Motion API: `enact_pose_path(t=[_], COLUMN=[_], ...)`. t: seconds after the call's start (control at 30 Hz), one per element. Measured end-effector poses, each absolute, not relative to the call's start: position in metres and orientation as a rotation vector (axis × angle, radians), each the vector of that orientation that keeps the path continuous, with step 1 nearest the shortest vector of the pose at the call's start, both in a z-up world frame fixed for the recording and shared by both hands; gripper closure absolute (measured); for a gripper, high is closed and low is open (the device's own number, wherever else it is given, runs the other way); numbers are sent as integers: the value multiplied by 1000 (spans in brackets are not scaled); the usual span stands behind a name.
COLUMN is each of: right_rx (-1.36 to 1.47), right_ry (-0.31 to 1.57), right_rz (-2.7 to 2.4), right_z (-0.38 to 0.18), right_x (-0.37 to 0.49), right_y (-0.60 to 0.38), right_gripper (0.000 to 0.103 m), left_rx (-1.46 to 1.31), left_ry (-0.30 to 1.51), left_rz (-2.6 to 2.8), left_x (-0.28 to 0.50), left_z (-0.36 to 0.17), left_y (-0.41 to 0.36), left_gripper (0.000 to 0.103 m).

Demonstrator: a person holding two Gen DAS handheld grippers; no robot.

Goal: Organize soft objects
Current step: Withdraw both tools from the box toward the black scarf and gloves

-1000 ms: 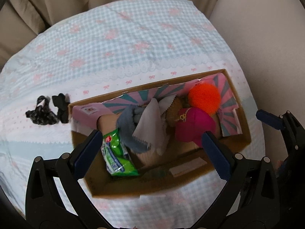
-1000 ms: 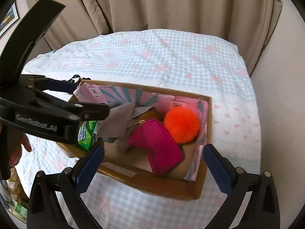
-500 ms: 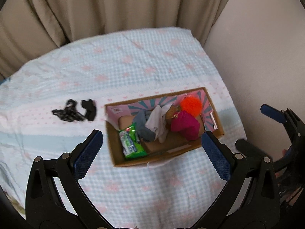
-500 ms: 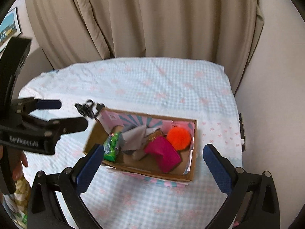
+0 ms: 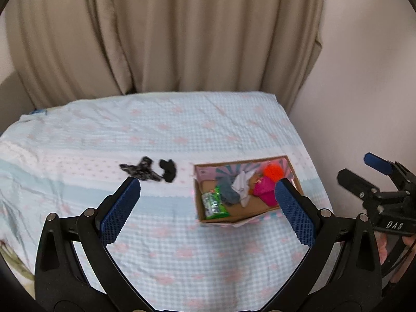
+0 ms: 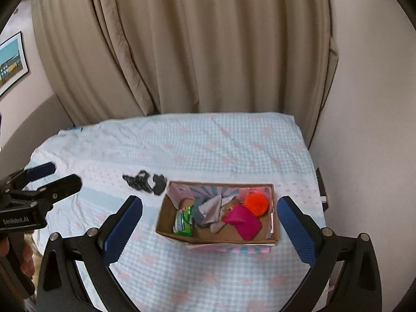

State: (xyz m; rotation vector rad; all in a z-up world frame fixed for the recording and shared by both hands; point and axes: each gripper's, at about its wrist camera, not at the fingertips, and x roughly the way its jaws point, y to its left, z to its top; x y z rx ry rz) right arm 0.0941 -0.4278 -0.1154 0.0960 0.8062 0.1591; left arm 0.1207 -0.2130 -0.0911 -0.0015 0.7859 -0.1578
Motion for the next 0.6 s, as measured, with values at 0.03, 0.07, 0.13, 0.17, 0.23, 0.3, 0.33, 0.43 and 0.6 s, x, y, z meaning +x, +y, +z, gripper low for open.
enact_pose_path(t=[0.03, 0.07, 0.13, 0.17, 0.23, 0.3, 0.33, 0.43, 0.6], right_rx=[97, 101, 105, 104, 102, 110, 114, 123, 134], right_ry=[796, 784, 762, 755, 736, 721, 717, 705, 697], right_rz=[149, 138, 135, 131, 123, 114, 108, 86, 66], right_z=[-112, -107, -99, -98, -93, -88, -86, -82, -77], right_x=[90, 85, 77, 75, 69, 63, 62, 61, 67], right_y=[-423, -417, -405, -401, -388, -373, -367, -342, -293], right_gripper=[0, 0, 0, 0, 0, 0, 0, 0, 0], left_rx=[-4, -6, -12, -16, -24, -22, -20, -22, -4], left_ry=[773, 761, 741, 736, 731, 728, 730, 729, 729], left_rz=[-151, -145, -130, -128, -135, -142, -147, -169, -205], left_x=[116, 112, 103, 100, 95, 92, 91, 91, 100], left_z=[-89, -86, -83, -82, -83, -84, -85, -85, -86], left_y=[-206, -197, -177, -167, -148, -130, -120, -89, -42], left_gripper=[0, 0, 0, 0, 0, 0, 0, 0, 0])
